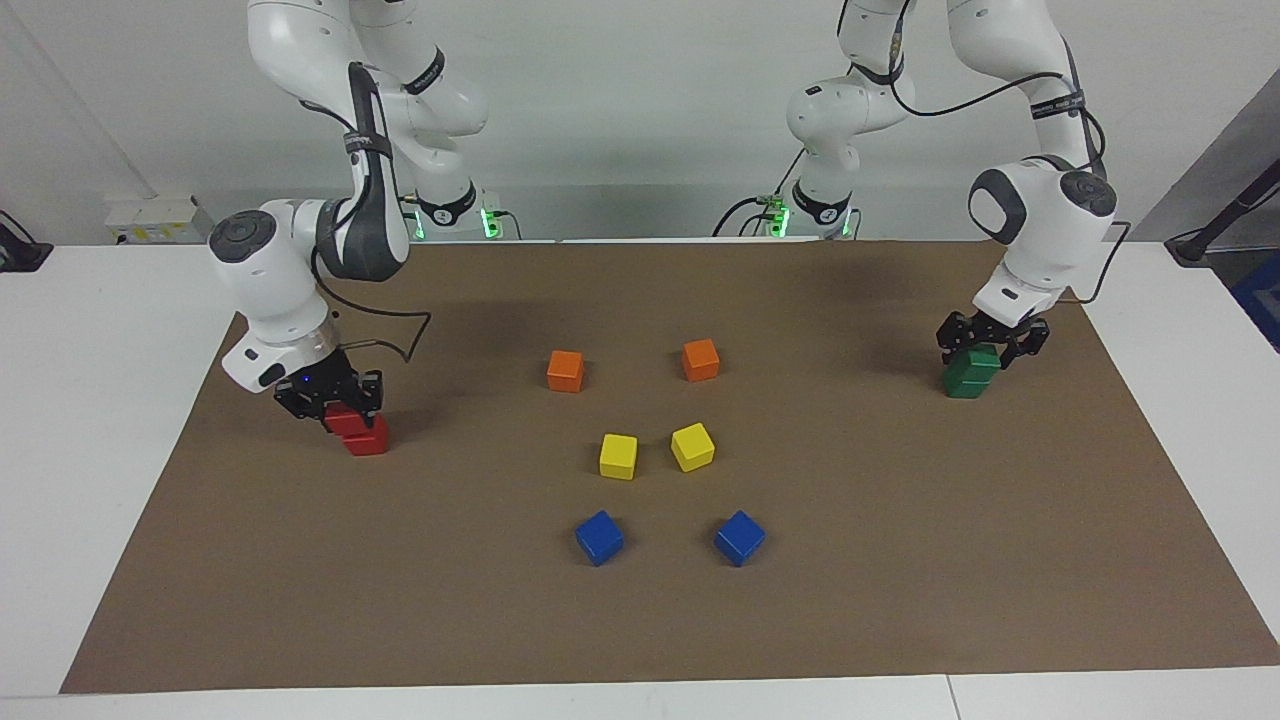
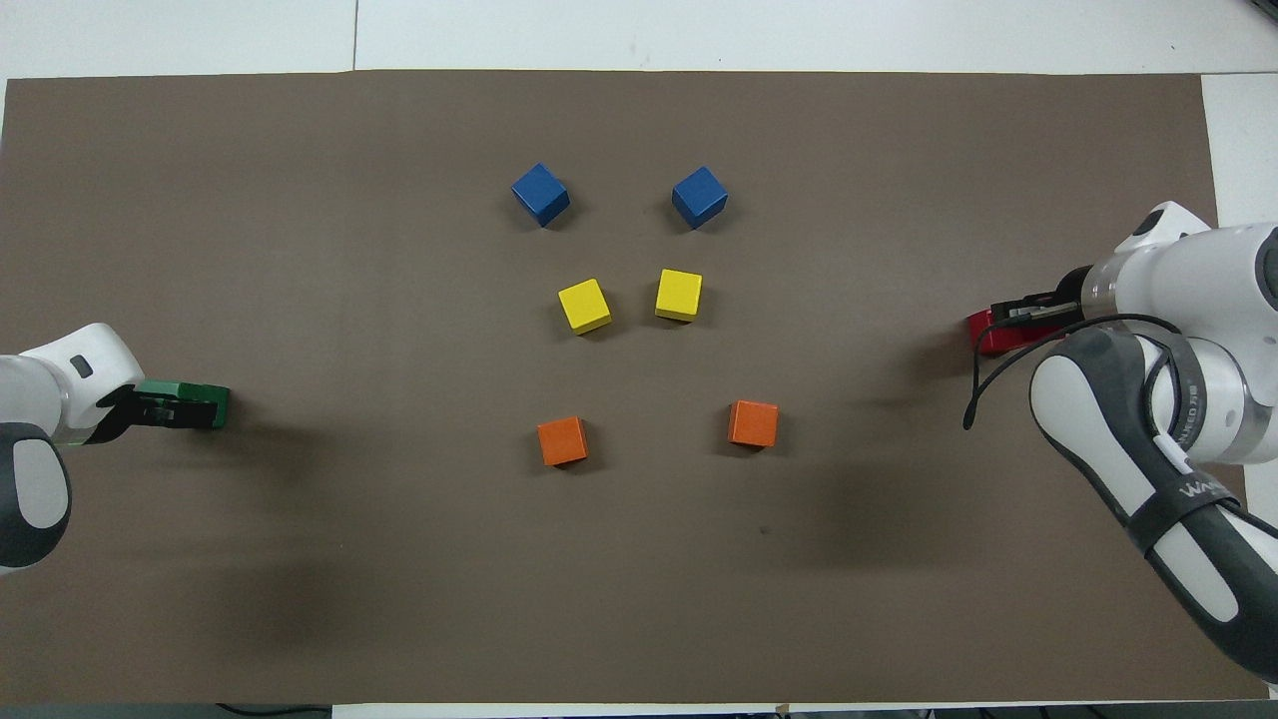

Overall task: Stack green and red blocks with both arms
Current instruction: 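Stack green on green with the left gripper while the right gripper stacks red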

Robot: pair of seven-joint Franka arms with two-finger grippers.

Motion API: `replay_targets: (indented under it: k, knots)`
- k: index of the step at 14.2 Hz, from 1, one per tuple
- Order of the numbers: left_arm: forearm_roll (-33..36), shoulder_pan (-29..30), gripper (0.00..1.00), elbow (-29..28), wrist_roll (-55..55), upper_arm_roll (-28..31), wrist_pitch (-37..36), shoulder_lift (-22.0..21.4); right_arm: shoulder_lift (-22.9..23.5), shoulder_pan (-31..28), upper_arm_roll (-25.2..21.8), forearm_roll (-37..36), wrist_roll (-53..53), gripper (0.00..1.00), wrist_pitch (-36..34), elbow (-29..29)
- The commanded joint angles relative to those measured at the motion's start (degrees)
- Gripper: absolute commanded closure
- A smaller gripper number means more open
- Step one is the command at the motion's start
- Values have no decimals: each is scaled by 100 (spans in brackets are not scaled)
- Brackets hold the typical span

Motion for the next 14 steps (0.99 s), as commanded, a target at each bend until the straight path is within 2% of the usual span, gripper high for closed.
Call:
replay_targets:
  k: [1,6,10,12,14]
  knots:
    - [-71,69,0,356,173,-34,-321,127,76,-31,13,144,-234,100,277,-60]
    - [-71,-28,0,1648,120,-42,-1753,171,76,-5,22,161,-226,100,286,-69]
    - [-44,-177,0,2124,33,-95,-2404,-91,76,4,31,161,-226,100,286,-69]
    - [-44,-221,0,2352,-282,-104,-2790,-267,76,4,31,161,-226,100,286,-69]
    - [-44,-361,0,2782,-721,-121,-3230,-268,76,13,39,161,-226,100,295,-77]
